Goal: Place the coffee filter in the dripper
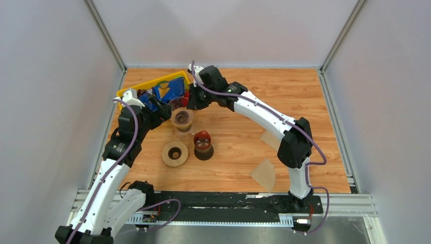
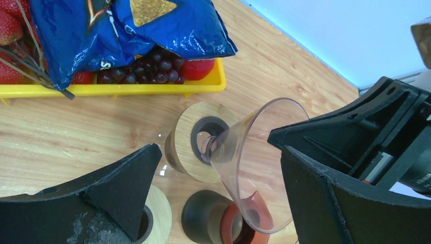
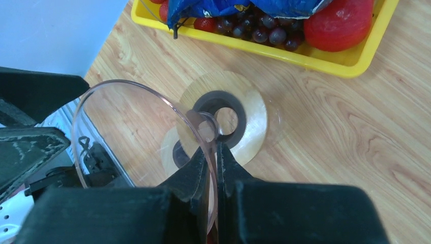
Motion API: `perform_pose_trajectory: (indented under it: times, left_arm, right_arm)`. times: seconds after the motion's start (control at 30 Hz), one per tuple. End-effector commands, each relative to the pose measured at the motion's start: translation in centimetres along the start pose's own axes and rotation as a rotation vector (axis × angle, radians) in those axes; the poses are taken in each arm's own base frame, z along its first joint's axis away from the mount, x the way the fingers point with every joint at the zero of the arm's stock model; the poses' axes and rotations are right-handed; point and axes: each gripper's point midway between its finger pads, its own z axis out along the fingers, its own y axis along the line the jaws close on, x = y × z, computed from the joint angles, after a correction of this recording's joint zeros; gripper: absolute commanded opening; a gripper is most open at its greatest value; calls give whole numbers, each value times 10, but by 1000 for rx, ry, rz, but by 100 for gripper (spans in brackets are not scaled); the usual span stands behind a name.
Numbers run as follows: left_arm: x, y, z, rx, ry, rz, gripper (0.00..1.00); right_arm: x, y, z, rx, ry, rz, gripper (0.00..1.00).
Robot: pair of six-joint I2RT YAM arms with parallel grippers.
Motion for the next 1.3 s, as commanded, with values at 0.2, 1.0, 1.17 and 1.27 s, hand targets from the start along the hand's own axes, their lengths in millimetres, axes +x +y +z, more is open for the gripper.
perform_pose_trajectory:
  times: [0.2, 1.0, 1.17, 1.27]
  left_arm:
    - [5, 13, 7, -57, 19, 77, 100]
    - [28, 3, 41, -21, 145, 109, 100]
    - [24, -3, 43, -10, 142, 112, 100]
    - [17, -8, 42, 2, 126, 111, 100]
  right_arm:
    - [12, -10, -9, 13, 12, 11, 4]
    - [29, -13, -2, 6, 65, 22, 4]
    - [9, -12, -7, 30, 9, -9, 4]
    - [-9, -1, -11, 0, -29, -23, 4]
